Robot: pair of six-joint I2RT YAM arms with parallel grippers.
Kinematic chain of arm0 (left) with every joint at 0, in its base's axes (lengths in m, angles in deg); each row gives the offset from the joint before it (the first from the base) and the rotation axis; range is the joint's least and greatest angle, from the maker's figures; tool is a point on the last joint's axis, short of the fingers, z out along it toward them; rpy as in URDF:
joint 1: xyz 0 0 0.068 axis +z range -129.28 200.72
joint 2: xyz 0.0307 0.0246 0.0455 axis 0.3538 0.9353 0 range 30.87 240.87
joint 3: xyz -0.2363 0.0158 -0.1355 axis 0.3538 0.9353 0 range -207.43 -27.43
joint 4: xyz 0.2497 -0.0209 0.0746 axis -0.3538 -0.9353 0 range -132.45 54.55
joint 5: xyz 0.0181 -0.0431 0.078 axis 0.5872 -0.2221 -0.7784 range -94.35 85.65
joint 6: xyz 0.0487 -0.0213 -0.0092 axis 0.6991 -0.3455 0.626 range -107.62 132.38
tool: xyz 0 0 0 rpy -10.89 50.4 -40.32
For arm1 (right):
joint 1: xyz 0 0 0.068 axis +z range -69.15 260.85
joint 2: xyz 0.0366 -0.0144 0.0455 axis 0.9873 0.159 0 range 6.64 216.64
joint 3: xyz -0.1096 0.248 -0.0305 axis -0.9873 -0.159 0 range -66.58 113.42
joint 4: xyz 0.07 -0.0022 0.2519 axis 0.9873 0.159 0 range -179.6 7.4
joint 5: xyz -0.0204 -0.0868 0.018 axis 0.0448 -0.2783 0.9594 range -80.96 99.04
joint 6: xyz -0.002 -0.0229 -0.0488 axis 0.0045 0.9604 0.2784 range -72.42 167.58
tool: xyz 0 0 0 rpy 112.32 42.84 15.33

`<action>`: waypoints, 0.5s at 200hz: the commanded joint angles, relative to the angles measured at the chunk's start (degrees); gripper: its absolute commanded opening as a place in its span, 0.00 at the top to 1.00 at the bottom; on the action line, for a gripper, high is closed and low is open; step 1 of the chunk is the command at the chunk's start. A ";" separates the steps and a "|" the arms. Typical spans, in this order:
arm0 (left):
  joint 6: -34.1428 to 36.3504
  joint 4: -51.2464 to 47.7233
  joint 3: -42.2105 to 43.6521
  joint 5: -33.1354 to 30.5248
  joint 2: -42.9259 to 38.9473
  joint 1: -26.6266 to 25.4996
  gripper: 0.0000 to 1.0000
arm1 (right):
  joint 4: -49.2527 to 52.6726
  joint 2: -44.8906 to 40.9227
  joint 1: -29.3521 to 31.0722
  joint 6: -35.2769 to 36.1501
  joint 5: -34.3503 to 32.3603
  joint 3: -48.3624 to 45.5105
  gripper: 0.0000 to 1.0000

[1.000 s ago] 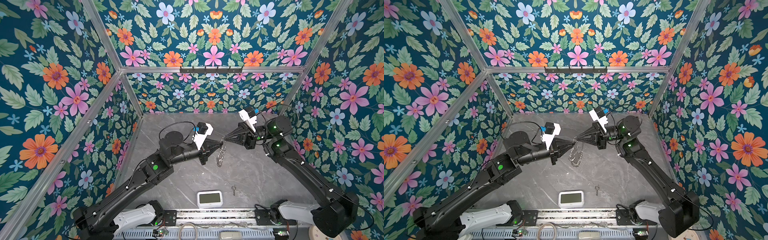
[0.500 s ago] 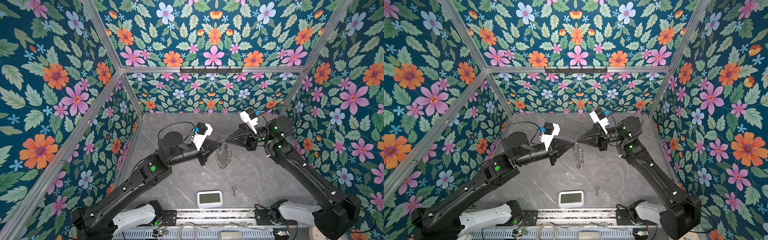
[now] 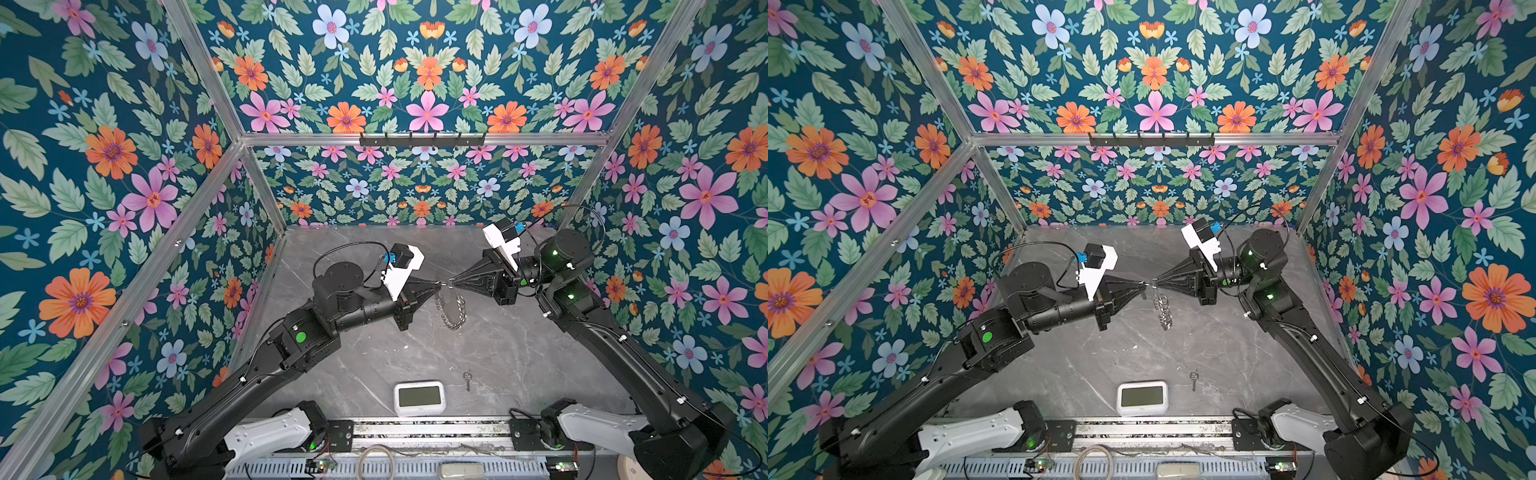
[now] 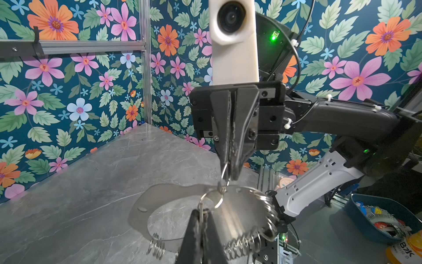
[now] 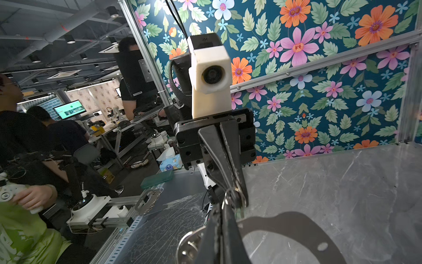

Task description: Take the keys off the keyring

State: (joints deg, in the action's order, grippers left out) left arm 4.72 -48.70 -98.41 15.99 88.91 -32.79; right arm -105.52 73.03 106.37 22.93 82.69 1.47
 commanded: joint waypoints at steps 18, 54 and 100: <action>0.45 0.46 -0.41 -1.64 -0.19 0.08 1.00 | 13.15 -1.17 2.07 11.21 -4.39 2.96 1.00; 0.11 1.49 -0.55 -0.91 -0.47 0.01 1.00 | 19.65 -1.25 3.69 15.67 -8.12 4.97 1.00; -0.27 1.40 -1.09 0.08 -0.48 -0.01 1.00 | 21.27 -1.81 4.49 16.88 -10.82 5.16 1.00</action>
State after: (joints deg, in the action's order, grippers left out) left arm 4.83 -48.83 -99.00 15.31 88.39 -32.79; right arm -85.19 71.72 110.37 37.60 74.14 6.22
